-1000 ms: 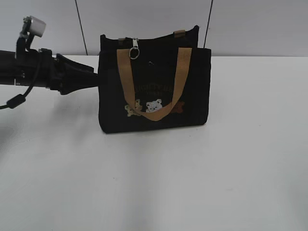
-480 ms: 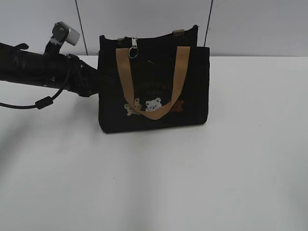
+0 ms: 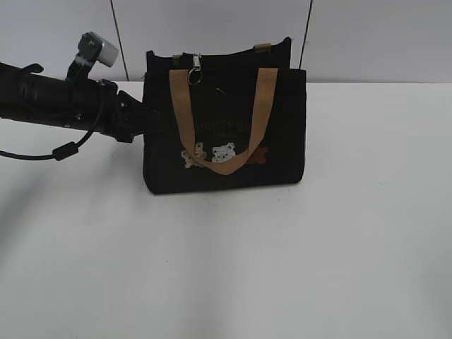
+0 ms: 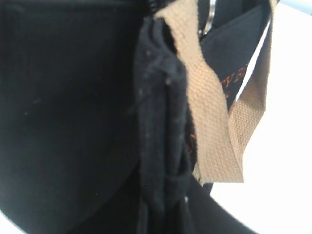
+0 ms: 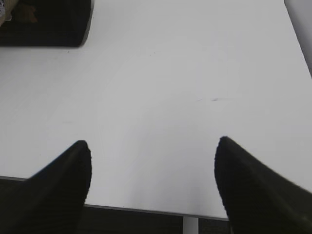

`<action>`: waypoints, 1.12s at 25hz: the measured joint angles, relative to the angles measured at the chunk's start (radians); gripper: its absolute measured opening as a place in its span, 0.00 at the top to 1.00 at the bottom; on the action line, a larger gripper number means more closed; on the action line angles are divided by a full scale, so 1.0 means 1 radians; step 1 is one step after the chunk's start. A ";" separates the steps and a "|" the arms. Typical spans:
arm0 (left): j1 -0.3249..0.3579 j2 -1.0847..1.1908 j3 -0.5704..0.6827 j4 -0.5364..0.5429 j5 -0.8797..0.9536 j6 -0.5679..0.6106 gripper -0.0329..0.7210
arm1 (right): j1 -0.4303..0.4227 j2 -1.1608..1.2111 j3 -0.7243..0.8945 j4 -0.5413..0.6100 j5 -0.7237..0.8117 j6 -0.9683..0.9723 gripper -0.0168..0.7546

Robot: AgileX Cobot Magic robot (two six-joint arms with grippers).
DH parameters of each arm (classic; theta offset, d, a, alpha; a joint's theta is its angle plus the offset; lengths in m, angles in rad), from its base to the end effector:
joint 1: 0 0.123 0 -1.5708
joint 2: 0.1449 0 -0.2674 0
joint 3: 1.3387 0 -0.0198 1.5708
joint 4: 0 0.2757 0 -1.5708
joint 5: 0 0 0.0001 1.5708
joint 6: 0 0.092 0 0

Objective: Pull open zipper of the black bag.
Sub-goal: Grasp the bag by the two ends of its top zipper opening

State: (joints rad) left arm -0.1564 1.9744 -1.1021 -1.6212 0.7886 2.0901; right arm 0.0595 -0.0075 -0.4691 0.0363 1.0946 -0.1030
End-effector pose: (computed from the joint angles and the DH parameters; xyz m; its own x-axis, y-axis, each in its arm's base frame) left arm 0.3816 -0.1262 0.1268 -0.3242 0.3605 -0.8746 0.8539 0.5093 -0.1066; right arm 0.0366 0.0052 0.2771 -0.4957 -0.1159 -0.8607 -0.1304 0.9898 -0.0581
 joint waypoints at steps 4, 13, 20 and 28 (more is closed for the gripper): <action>0.000 0.000 0.000 0.000 0.002 0.000 0.89 | 0.000 0.000 0.000 -0.003 0.000 0.000 0.21; 0.000 0.000 0.000 0.002 0.019 0.000 0.89 | 0.000 0.219 -0.040 0.169 -0.098 -0.266 0.21; 0.000 0.000 0.000 0.005 0.023 0.000 0.89 | 0.000 0.591 -0.110 0.386 -0.283 -0.501 0.21; 0.000 0.000 0.000 0.009 0.034 0.000 0.89 | 0.000 1.017 -0.193 0.841 -0.421 -1.018 0.21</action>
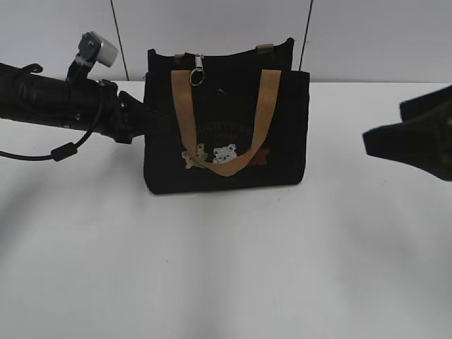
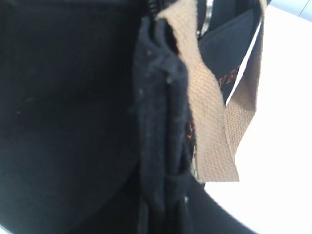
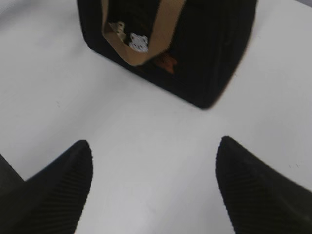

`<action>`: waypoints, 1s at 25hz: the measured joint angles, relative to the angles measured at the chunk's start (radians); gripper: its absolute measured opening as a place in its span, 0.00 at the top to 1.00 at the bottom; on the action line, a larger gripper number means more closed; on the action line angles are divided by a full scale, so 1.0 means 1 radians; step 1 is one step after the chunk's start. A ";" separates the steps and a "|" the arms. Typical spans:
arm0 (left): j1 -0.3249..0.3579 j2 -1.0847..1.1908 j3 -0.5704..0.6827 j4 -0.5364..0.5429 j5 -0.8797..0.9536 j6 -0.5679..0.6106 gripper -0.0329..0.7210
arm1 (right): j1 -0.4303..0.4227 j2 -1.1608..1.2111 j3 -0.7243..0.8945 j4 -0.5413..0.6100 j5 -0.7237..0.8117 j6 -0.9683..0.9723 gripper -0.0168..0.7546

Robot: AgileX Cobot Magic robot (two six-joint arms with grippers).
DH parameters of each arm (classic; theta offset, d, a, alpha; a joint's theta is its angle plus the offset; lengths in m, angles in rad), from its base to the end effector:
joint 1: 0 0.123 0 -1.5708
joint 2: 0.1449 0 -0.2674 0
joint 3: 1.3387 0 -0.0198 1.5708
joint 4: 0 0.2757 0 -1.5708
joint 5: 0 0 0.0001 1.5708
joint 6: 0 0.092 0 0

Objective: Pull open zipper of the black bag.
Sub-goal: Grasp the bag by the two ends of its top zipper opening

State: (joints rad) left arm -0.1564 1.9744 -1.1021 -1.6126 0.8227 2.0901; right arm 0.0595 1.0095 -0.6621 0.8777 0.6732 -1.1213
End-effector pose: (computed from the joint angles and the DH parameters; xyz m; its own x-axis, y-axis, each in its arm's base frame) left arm 0.3793 -0.1281 0.1281 -0.3145 0.3543 -0.8807 0.8687 0.4813 -0.1166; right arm 0.2203 0.0574 0.2618 -0.4763 -0.3431 -0.8096 -0.6201 0.7838 0.0327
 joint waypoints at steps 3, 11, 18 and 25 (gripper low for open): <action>0.000 0.000 0.000 0.000 0.002 0.000 0.89 | 0.028 0.117 -0.036 0.210 -0.014 -0.251 0.21; 0.000 0.001 0.000 0.001 0.004 0.000 0.89 | 0.215 0.467 -0.221 0.541 -0.064 -0.734 0.21; 0.000 0.001 0.000 0.001 0.005 0.000 0.89 | 0.280 0.735 -0.452 0.662 -0.086 -0.795 0.21; 0.000 0.001 0.000 0.001 0.006 0.000 0.89 | 0.282 0.884 -0.559 0.800 -0.068 -0.767 0.26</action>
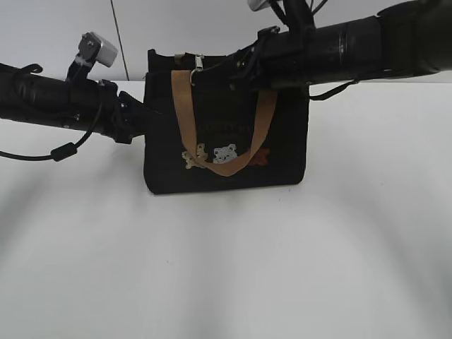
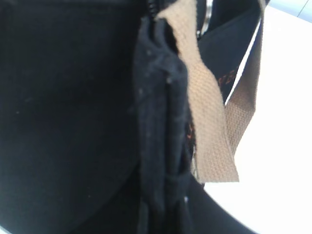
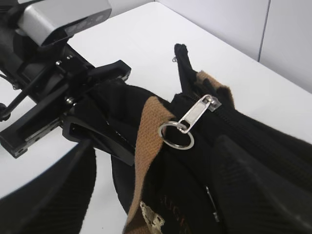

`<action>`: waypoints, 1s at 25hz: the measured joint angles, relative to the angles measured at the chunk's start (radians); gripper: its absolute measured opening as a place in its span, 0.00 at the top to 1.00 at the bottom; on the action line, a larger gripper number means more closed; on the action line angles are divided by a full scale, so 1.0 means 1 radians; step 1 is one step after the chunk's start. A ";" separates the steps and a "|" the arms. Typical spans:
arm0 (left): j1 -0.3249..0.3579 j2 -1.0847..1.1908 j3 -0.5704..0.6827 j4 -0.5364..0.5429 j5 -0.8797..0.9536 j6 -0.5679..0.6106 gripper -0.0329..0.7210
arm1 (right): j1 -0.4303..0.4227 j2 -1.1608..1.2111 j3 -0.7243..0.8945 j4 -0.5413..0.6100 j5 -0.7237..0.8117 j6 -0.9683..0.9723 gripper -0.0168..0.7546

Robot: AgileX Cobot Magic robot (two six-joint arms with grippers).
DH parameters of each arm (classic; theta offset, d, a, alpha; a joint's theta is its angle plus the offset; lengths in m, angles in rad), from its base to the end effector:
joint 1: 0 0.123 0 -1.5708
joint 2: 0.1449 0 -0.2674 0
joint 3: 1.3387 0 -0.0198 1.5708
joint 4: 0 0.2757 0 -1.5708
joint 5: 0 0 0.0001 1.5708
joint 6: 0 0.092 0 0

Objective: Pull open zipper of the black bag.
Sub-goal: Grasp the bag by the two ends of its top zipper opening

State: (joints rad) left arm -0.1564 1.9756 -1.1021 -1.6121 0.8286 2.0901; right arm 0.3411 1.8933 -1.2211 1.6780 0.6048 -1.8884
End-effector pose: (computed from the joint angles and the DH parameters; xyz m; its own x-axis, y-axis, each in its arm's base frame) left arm 0.3790 -0.1284 0.1279 -0.3143 0.3525 -0.8815 0.8707 0.4770 -0.1197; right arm 0.3854 0.1921 0.1889 -0.3149 -0.2750 -0.9084 -0.8136 0.5712 0.1091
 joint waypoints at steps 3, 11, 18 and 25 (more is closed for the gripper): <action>0.000 0.000 0.000 0.001 0.000 0.000 0.89 | 0.000 0.026 -0.001 0.011 0.031 0.002 0.37; 0.000 0.000 0.000 0.003 0.001 0.000 0.89 | 0.000 0.066 -0.003 0.052 0.051 0.003 0.48; 0.000 0.000 0.000 0.007 0.000 0.000 0.89 | 0.000 0.104 -0.009 0.135 0.052 -0.047 0.49; 0.000 0.000 0.000 0.011 -0.006 0.000 0.89 | 0.011 0.154 -0.060 0.150 0.064 -0.059 0.49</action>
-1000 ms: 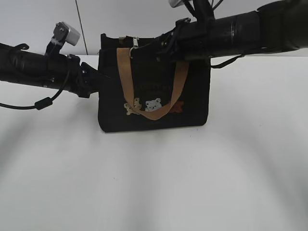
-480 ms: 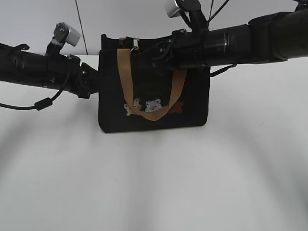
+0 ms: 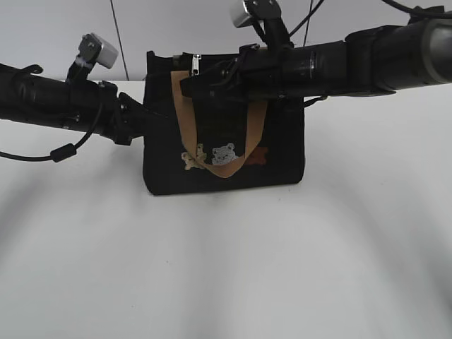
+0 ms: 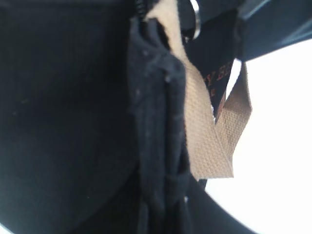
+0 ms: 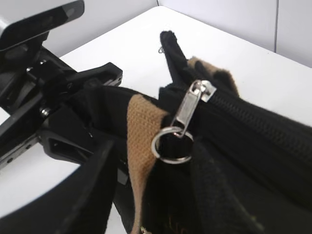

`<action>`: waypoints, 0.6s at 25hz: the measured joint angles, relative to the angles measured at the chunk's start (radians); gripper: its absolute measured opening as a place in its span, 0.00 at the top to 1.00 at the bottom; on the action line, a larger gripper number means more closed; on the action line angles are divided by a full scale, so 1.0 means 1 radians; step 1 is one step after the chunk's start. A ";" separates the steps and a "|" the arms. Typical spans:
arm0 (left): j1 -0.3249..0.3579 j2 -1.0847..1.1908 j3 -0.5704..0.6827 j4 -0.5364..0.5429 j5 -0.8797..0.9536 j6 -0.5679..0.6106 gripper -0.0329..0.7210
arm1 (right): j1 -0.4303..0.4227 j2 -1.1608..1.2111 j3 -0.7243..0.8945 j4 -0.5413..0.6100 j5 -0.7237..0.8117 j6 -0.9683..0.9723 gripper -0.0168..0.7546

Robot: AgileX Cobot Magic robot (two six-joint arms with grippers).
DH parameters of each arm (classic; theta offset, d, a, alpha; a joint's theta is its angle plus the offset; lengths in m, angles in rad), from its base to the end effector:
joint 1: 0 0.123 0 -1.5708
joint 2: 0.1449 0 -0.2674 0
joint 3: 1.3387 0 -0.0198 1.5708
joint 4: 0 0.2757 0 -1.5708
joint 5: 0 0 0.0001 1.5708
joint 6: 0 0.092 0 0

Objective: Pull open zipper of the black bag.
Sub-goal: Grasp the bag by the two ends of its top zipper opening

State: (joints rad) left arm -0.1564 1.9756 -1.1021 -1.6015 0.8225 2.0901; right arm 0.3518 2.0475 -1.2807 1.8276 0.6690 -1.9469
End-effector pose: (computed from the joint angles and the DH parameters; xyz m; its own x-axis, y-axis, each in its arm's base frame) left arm 0.3788 -0.1280 0.1271 -0.3117 0.3638 -0.8778 0.8724 0.4756 -0.1127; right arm 0.4013 0.2062 0.1485 -0.3930 -0.1895 -0.8998 -0.7968 0.5586 0.2304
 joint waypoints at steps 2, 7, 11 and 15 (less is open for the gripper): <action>0.000 0.000 0.000 0.002 -0.001 0.000 0.89 | 0.014 0.018 -0.029 0.000 -0.002 0.000 0.49; 0.002 0.000 0.000 0.002 -0.003 0.000 0.89 | 0.027 0.024 -0.045 0.000 -0.038 0.010 0.49; 0.002 0.000 0.000 0.002 -0.003 0.000 0.89 | 0.029 0.024 -0.046 0.000 -0.059 0.016 0.49; 0.002 0.000 0.000 0.002 -0.003 0.000 0.89 | 0.029 0.024 -0.046 0.000 -0.066 0.018 0.55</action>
State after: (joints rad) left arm -0.1547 1.9756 -1.1021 -1.5997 0.8193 2.0901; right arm 0.3808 2.0720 -1.3268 1.8276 0.6026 -1.9287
